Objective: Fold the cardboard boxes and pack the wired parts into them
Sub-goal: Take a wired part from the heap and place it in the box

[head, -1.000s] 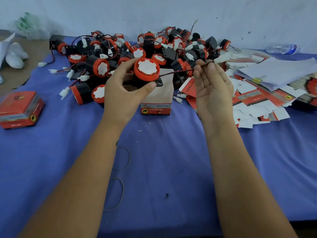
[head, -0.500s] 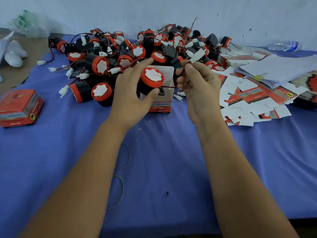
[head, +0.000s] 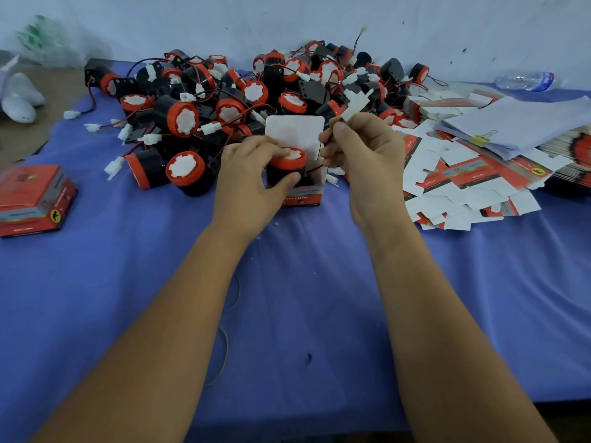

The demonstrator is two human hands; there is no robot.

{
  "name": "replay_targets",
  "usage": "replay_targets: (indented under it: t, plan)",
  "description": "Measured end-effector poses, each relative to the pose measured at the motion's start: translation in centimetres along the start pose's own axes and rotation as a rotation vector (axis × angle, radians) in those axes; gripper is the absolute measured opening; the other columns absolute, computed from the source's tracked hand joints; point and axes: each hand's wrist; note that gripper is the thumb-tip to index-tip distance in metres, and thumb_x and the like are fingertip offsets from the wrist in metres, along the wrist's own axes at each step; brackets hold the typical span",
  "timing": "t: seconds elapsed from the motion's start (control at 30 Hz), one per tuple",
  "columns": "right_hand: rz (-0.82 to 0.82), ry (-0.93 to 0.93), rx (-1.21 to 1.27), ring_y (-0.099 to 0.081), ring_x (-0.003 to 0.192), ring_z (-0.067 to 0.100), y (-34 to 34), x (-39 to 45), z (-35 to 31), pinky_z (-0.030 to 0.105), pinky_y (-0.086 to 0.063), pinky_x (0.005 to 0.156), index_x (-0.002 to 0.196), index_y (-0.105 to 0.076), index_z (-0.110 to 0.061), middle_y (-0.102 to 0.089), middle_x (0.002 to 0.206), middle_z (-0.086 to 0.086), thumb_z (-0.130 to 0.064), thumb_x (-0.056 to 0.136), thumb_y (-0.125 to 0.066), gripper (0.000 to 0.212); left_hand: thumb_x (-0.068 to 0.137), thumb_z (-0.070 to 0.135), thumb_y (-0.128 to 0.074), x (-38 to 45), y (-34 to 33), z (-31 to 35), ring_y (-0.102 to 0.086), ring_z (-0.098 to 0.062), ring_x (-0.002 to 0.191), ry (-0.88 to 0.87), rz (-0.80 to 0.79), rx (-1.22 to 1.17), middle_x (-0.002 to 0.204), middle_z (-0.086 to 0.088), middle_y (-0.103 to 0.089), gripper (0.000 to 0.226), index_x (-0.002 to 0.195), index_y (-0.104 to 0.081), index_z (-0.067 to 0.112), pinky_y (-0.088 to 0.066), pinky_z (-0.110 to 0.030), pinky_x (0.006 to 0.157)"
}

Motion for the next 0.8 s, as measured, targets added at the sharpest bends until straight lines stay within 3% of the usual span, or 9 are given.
replay_targets:
  t: [0.13, 0.23, 0.4, 0.53, 0.6, 0.8]
  plan:
    - [-0.013, -0.004, -0.072, -0.057, 0.056, 0.015, -0.2, -0.2, 0.1, 0.025, -0.051, 0.054, 0.084, -0.061, -0.002, -0.066, 0.072, 0.009, 0.004, 0.094, -0.053, 0.014, 0.086, 0.009, -0.074, 0.1, -0.1, -0.2, -0.055, -0.020, 0.118, 0.063, -0.001, -0.080, 0.125, -0.007, -0.062, 0.007, 0.092, -0.076, 0.006, -0.039, -0.012, 0.091]
    - [-0.011, -0.015, -0.139, -0.056, 0.052, 0.014, -0.2, -0.2, 0.2, 0.024, -0.050, 0.052, 0.089, -0.058, -0.007, -0.066, 0.070, 0.009, 0.004, 0.093, -0.053, 0.013, 0.094, 0.022, -0.067, 0.0, -0.1, -0.2, -0.051, -0.023, 0.121, 0.036, -0.061, -0.056, 0.130, -0.005, -0.059, 0.019, 0.093, -0.078, 0.006, -0.041, -0.027, 0.096]
    - [0.014, -0.063, -0.111, -0.062, 0.057, 0.016, -0.4, 0.0, 0.5, 0.026, -0.053, 0.056, 0.104, -0.050, -0.021, -0.068, 0.070, 0.009, 0.007, 0.090, -0.051, 0.031, 0.091, 0.030, -0.061, -0.2, 0.0, 0.3, -0.050, -0.032, 0.121, -0.219, 0.009, 0.262, 0.121, 0.000, -0.067, 0.024, 0.103, -0.076, 0.016, -0.035, -0.045, 0.103]
    - [-0.021, 0.008, -0.267, -0.060, 0.057, 0.007, -0.4, 0.2, 1.2, 0.019, -0.047, 0.058, 0.100, -0.050, -0.020, -0.072, 0.072, 0.003, 0.003, 0.090, -0.056, 0.026, 0.092, 0.035, -0.054, -0.6, -0.8, 0.6, -0.037, -0.027, 0.137, -0.210, -0.202, 0.312, 0.125, 0.009, -0.066, 0.030, 0.107, -0.076, 0.022, -0.013, -0.039, 0.108]
    - [-0.048, 0.063, -0.409, -0.059, 0.060, 0.001, -0.5, 0.4, 1.7, 0.015, -0.044, 0.059, 0.096, -0.054, -0.016, -0.072, 0.074, -0.001, -0.001, 0.089, -0.060, 0.018, 0.093, 0.032, -0.058, -0.7, -1.0, 0.3, -0.033, -0.025, 0.139, -0.180, -0.188, 0.281, 0.127, 0.011, -0.065, 0.025, 0.110, -0.075, 0.025, -0.010, -0.039, 0.109]
    - [-0.123, 0.188, -0.709, -0.057, 0.078, 0.014, -0.6, 1.2, 2.7, 0.027, -0.045, 0.074, 0.104, -0.063, -0.012, -0.071, 0.082, -0.001, -0.008, 0.089, -0.062, 0.016, 0.087, 0.029, -0.058, -0.6, -0.6, -0.2, -0.044, -0.022, 0.132, -0.153, -0.054, 0.227, 0.116, 0.011, -0.070, 0.024, 0.101, -0.077, 0.023, -0.017, -0.042, 0.108]
Point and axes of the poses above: each hand's wrist, its own x-axis towards the middle knuckle, its own y-axis out of the back of the hand, z = x × y
